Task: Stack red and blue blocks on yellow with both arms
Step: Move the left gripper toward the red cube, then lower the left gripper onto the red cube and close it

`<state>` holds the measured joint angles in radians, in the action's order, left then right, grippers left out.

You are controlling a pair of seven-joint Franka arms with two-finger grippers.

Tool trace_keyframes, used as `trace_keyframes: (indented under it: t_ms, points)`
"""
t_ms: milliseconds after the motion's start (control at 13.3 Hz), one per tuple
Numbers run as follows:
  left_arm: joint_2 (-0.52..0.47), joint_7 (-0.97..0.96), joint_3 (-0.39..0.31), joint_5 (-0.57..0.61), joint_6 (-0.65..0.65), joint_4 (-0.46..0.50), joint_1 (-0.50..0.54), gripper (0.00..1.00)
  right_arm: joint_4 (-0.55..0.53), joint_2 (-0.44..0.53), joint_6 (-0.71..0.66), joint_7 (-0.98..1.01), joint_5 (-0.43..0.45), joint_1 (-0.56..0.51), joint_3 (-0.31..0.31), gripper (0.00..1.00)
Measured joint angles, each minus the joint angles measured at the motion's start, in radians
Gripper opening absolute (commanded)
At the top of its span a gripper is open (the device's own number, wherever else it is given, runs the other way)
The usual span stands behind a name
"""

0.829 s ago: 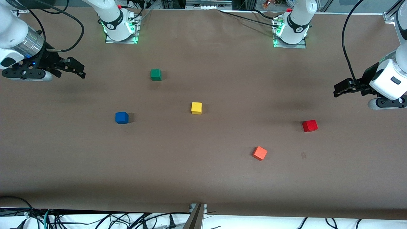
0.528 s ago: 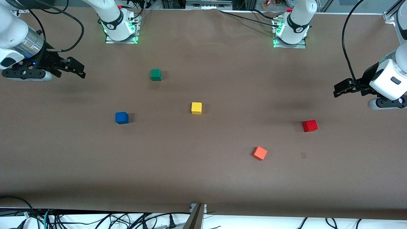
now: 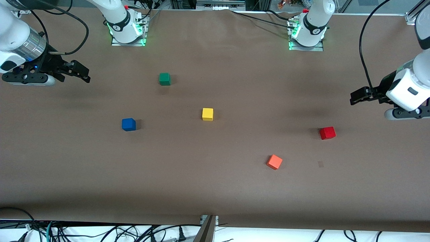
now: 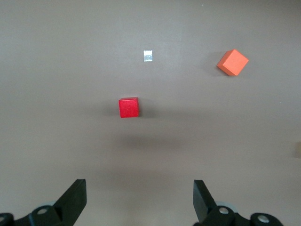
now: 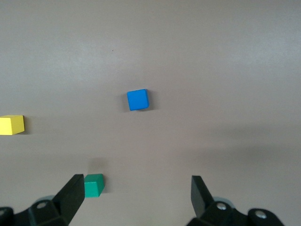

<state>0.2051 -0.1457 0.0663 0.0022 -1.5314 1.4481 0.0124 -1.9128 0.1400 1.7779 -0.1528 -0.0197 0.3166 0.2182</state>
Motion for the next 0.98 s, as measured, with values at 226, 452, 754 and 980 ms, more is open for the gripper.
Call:
trace_keyframes:
  t_ms: [226,452,754,980]
  points:
    - [0.049,0.000,-0.010,0.000,-0.015,0.000,0.016,1.00,0.000,-0.001,0.000,0.000,0.000,0.000,0.000,1.00]
    - [0.117,0.003,-0.014,0.000,-0.083,0.007,0.038,1.00,0.000,-0.009,0.000,0.000,0.000,0.000,0.000,1.00]
    - [0.241,0.007,-0.015,0.000,-0.254,0.070,0.060,1.00,-0.001,-0.026,0.000,0.000,0.000,0.000,0.000,1.00]
    - [0.282,0.007,-0.016,0.000,-0.461,0.199,0.077,1.00,-0.001,-0.031,-0.002,0.000,0.002,0.000,-0.001,1.00]
